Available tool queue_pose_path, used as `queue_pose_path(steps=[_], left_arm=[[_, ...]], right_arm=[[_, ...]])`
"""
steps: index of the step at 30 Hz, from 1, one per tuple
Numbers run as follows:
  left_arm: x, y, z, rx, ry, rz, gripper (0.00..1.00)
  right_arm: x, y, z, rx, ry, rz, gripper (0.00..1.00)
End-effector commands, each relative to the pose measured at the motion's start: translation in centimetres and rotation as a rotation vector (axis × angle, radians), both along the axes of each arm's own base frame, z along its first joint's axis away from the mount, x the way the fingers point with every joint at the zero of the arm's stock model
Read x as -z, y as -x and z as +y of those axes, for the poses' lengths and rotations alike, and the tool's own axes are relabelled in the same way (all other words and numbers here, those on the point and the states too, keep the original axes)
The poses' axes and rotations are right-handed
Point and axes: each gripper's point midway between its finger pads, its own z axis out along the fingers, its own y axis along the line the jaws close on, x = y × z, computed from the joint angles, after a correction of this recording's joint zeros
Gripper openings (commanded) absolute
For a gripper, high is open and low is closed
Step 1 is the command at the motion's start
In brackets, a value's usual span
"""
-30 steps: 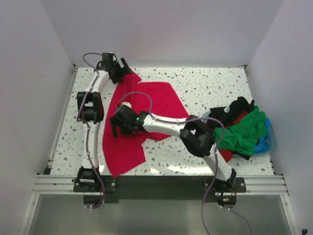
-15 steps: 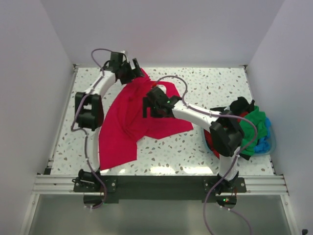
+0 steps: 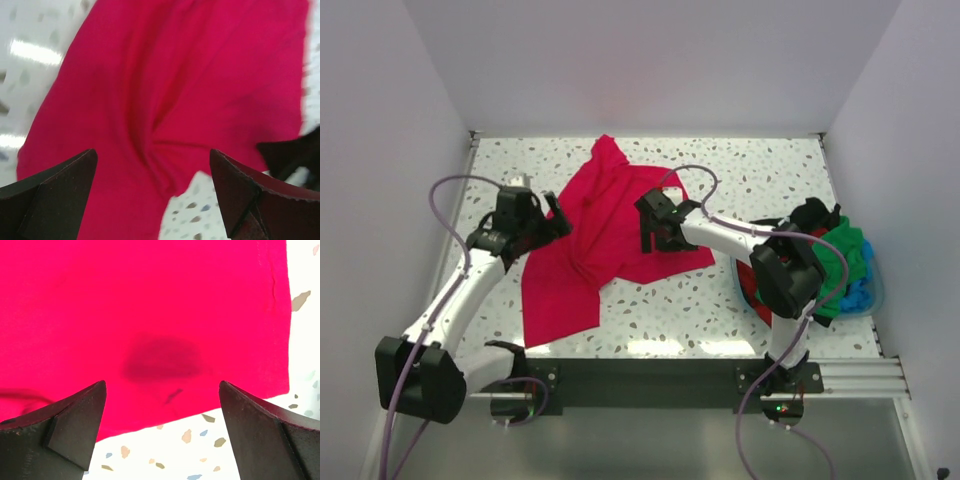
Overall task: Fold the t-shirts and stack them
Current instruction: Flatten the tshirt out
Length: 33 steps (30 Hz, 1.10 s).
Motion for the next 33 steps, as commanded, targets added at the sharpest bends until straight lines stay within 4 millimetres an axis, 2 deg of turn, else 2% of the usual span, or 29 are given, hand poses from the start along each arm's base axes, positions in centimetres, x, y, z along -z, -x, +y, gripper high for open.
queue_pose_path(steps=[1, 4, 6, 10, 11, 13, 14, 15, 17, 18, 20, 21, 23, 24, 25, 26, 27, 28, 30, 32, 33], left_arm=[[7.1, 4.8, 2.5, -0.106, -0.085, 0.233, 1.00], [10.1, 5.6, 2.8, -0.112, -0.103, 0.290, 1.00], [12.2, 5.9, 2.7, -0.100, -0.119, 0.368, 1.00], [15.3, 5.0, 2.4, -0.083, -0.134, 0.457, 1.00], [15.2, 4.1, 2.4, -0.090, -0.139, 0.454, 1.00], [16.3, 3.3, 2.8, -0.091, -0.170, 0.490, 1.00], [15.8, 1.8, 3.1, -0.110, -0.184, 0.471, 1.00], [16.6, 1.4, 3.5, -0.107, -0.201, 0.495, 1.00], [16.7, -0.2, 4.1, -0.126, -0.199, 0.492, 1.00], [16.7, -1.9, 4.2, -0.124, -0.199, 0.483, 1.00], [17.0, -3.1, 4.5, -0.134, -0.201, 0.493, 1.00], [16.7, -4.9, 4.5, -0.127, -0.210, 0.464, 1.00], [16.3, -6.8, 4.5, -0.127, -0.210, 0.437, 1.00], [17.1, -7.2, 4.5, -0.122, -0.216, 0.469, 1.00], [15.3, -10.1, 4.5, -0.131, -0.200, 0.420, 1.00], [14.9, -11.1, 4.2, -0.126, -0.188, 0.423, 1.00], [15.9, -11.2, 4.4, -0.127, -0.199, 0.467, 1.00], [13.7, -13.8, 4.2, -0.133, -0.191, 0.404, 1.00], [13.1, -14.6, 4.2, -0.129, -0.200, 0.411, 1.00], [11.5, -14.8, 4.3, -0.131, -0.207, 0.389, 1.00], [9.6, -14.4, 4.6, -0.143, -0.208, 0.353, 1.00]], right_arm=[[0.4, -0.2, -1.4, 0.035, 0.035, -0.010, 0.99], [1.3, 0.2, -1.3, 0.030, 0.016, 0.006, 0.99], [2.0, 0.2, -2.0, 0.049, 0.054, 0.019, 0.99], [3.0, -0.1, -3.4, 0.089, 0.078, 0.035, 0.99], [3.2, -0.1, -3.3, 0.091, 0.060, 0.047, 0.99], [3.9, -0.7, -3.8, 0.110, 0.037, 0.057, 0.99], [4.1, -0.8, -3.8, 0.113, 0.024, 0.068, 0.99], [4.3, -1.4, -4.1, 0.124, 0.014, 0.071, 0.99], [5.1, -2.0, -4.2, 0.121, 0.017, 0.083, 0.99], [4.7, -3.0, -4.2, 0.130, 0.004, 0.072, 0.99], [5.3, -3.9, -4.3, 0.122, 0.005, 0.079, 0.99], [4.9, -5.0, -4.1, 0.128, -0.019, 0.069, 0.99], [5.2, -6.4, -4.5, 0.128, -0.020, 0.063, 0.99], [4.5, -7.8, -4.1, 0.131, -0.031, 0.038, 0.99], [4.3, -8.3, -4.3, 0.128, -0.017, 0.041, 0.99], [4.1, -9.9, -4.1, 0.134, -0.021, 0.026, 0.99], [3.9, -10.6, -4.0, 0.133, -0.017, 0.020, 0.99], [3.7, -11.0, -4.2, 0.127, 0.003, 0.019, 0.99], [2.3, -12.7, -3.5, 0.115, -0.002, -0.011, 0.99], [0.6, -13.1, -3.1, 0.100, -0.010, -0.021, 0.98], [-1.0, -13.3, -3.0, 0.098, -0.026, -0.046, 0.99]])
